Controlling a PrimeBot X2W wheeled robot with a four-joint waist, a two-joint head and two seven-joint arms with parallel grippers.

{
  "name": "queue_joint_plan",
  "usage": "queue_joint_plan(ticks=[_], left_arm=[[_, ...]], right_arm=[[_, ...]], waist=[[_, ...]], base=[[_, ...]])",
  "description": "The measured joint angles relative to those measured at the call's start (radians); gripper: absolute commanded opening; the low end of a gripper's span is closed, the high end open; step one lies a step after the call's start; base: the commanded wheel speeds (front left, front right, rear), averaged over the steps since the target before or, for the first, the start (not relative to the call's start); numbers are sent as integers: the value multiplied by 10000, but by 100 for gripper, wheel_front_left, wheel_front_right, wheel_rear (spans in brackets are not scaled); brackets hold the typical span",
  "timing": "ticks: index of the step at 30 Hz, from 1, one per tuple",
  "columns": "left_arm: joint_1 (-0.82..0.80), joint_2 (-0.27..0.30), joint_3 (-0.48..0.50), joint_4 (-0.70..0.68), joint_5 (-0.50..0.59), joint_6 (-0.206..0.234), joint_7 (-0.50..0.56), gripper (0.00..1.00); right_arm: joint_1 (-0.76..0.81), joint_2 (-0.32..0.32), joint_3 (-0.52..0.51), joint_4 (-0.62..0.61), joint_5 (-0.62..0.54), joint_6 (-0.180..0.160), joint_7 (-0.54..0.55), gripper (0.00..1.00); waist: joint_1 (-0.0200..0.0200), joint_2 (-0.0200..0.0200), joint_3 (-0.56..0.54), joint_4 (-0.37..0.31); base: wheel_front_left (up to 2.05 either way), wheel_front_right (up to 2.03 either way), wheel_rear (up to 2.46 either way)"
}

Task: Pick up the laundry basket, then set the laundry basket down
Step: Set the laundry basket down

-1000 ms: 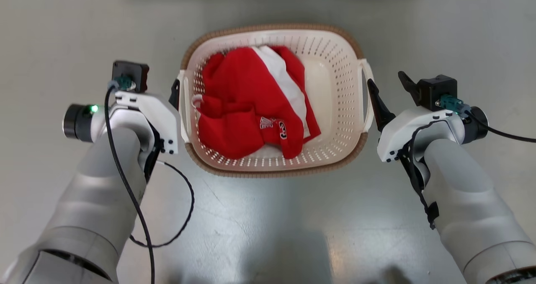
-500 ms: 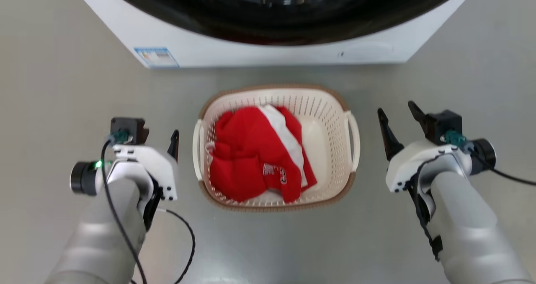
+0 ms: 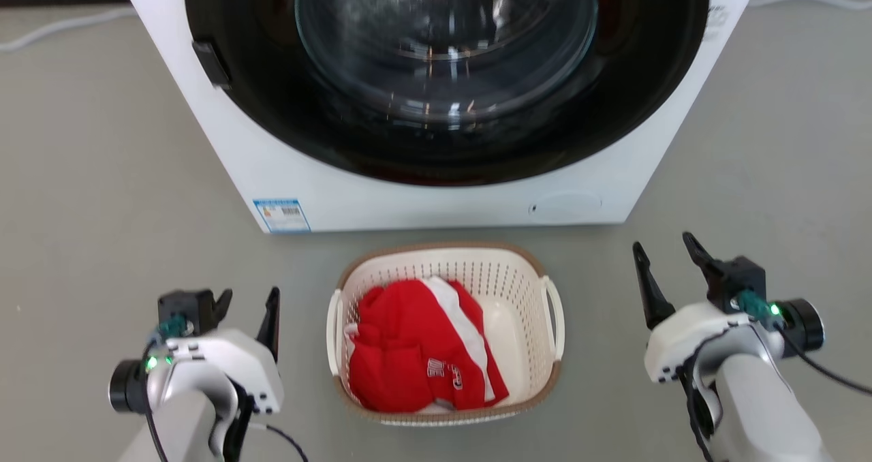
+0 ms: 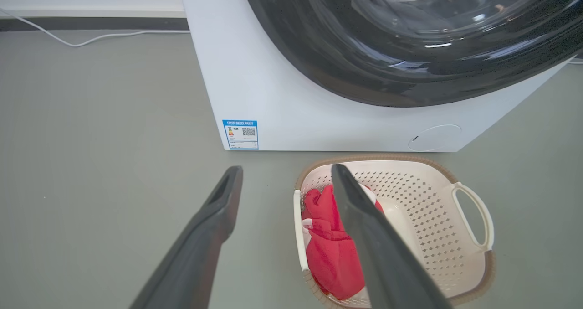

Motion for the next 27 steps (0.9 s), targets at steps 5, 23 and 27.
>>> queue_joint_plan(ticks=[5, 23, 27], left_arm=[[1393, 123, 589, -1453, 558, 157, -4, 100], [4888, 320, 2462, -4431, 915, 593, -2, 100], [5316, 313, 2658, -4916, 963, 646, -2, 100]], right_arm=[[932, -6, -71, -828, -82, 0, 0, 100], [3674, 38, -215, -3101, 245, 0, 0, 100], [4155, 42, -334, -3517, 305, 0, 0, 100]], waist=[[0, 0, -722, -3], [0, 0, -2169, 45], [0, 0, -2290, 134]], base=[[0, 0, 0], [0, 0, 0], [0, 0, 0]])
